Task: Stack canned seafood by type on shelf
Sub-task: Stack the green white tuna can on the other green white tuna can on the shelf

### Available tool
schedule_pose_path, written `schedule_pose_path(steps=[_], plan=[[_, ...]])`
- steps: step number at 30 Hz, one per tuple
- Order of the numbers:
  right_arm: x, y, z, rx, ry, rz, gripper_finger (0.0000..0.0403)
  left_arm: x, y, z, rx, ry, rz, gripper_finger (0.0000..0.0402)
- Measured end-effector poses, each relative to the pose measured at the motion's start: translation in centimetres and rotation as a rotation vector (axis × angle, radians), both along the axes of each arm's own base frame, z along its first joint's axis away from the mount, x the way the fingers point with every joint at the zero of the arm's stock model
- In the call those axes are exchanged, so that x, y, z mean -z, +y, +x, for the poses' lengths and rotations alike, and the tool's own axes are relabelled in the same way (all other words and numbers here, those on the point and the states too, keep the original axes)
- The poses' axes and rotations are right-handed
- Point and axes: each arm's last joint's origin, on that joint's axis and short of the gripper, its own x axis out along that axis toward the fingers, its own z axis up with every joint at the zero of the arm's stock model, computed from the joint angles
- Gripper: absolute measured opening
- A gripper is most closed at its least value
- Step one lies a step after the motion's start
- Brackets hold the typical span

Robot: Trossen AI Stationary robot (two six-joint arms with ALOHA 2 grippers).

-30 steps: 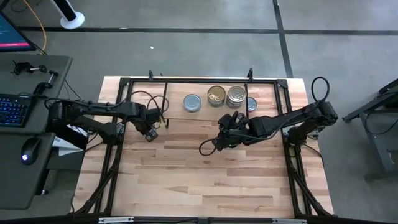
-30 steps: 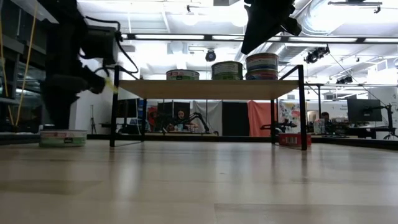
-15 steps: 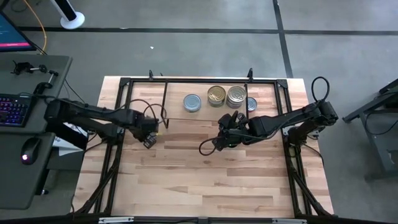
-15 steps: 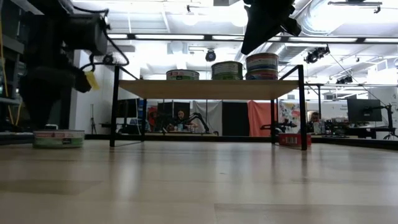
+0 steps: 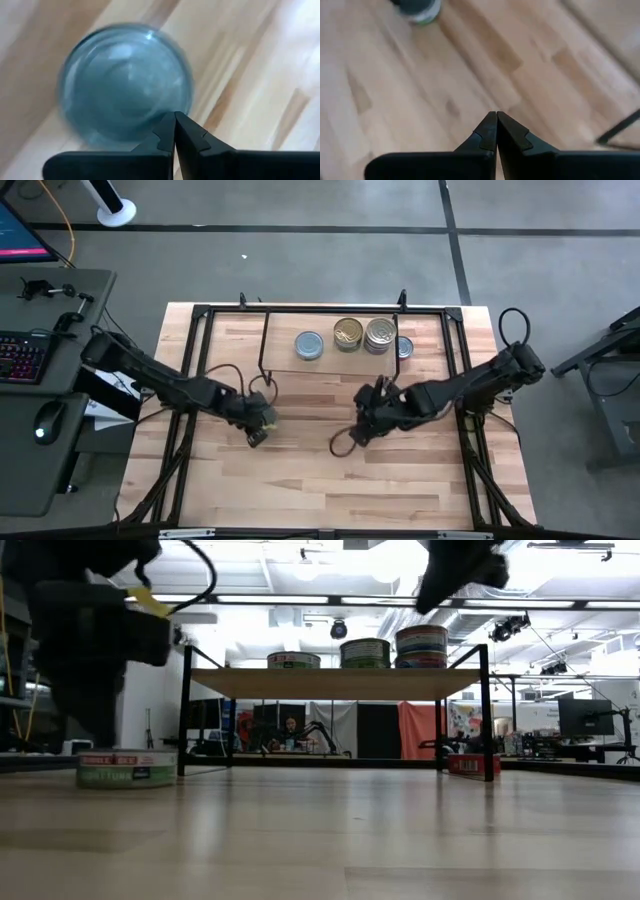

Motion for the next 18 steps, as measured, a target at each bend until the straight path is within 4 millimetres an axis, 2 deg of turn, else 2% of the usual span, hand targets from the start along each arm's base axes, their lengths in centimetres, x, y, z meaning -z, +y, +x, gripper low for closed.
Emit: schedule_pose_path(steps=[8, 14, 18], plan=[[1.1, 2.9, -2.4, 0.081, 0.102, 0.134, 0.0, 3.1, -1.8, 4.1, -0.004, -0.159, -0.002, 0.0], [4.3, 4.6, -3.4, 0.087, 0.161, 0.286, 0.0, 3.5, -2.8, 7.8, 0.081, -0.26, 0.036, 0.0], [6.5, 5.4, -3.4, 0.092, 0.095, 0.379, 0.0, 3.1, -3.2, 11.2, 0.181, -0.31, 0.119, 0.0]])
